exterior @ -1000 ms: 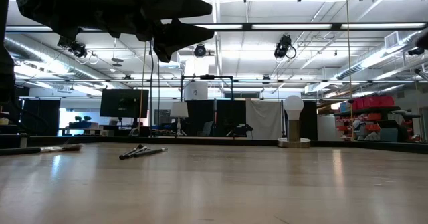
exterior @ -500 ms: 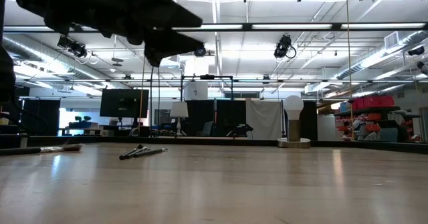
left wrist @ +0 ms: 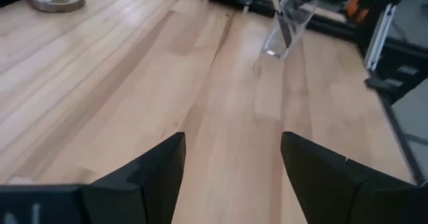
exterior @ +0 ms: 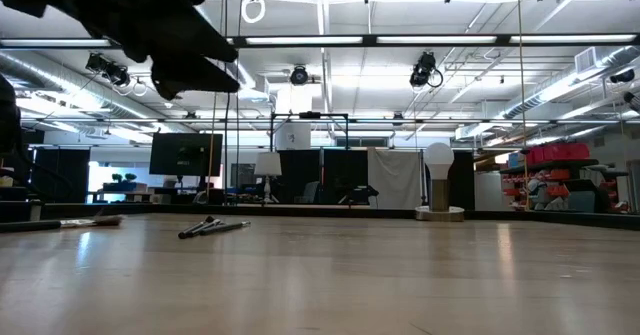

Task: Put items in baskets/containers
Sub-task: Put the black highlighter brush into the transparent organizer

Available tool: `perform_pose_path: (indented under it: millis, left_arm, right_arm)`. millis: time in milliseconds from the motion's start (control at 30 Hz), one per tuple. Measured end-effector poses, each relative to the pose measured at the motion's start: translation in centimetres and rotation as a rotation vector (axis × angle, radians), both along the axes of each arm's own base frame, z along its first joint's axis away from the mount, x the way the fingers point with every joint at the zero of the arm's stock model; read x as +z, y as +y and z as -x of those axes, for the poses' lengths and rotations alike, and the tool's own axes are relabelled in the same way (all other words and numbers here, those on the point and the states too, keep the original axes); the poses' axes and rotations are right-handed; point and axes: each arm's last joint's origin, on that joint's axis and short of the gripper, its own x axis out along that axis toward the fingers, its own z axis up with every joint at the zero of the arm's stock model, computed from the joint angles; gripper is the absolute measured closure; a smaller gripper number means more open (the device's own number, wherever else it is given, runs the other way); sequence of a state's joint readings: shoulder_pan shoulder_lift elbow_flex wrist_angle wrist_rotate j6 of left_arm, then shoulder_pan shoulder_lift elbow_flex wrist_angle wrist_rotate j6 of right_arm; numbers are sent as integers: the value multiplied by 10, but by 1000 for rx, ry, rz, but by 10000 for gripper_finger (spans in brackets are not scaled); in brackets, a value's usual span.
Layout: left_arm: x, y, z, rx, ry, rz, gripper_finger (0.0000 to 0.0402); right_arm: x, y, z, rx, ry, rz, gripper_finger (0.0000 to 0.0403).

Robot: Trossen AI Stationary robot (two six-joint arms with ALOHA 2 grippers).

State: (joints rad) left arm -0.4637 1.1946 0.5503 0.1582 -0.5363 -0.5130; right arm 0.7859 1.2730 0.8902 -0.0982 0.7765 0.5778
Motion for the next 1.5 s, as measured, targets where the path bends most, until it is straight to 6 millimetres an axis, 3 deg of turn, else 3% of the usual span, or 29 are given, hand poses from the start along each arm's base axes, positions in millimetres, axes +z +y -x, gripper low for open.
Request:
perform_pose_path:
  millis: [167, 333, 633, 833, 1067, 1333, 1500]
  left_arm:
    - [0, -18, 11, 14, -25, -36, 150]
    - [-5, -30, 23, 57, -5, -42, 150]
    - [-37, -21, 58, 295, 293, 140, 150]
    - [-47, -14, 87, 510, 453, 238, 150]
    - [-56, -14, 100, 558, 507, 287, 159]
    - [-88, -20, 103, 563, 545, 280, 225]
    - [-104, -25, 102, 572, 543, 190, 269]
  right_arm:
    - [-3, -2, -28, -2, -77, 129, 184]
    - [-23, -7, -61, -12, -90, 179, 184]
    - [-65, -26, -110, 1, -95, 181, 184]
    - [-70, -36, -118, 17, -79, 152, 184]
    - [-70, -35, -118, 25, -80, 149, 184]
    - [-70, -36, -118, 24, -79, 151, 184]
    - [-70, -36, -118, 28, -80, 164, 184]
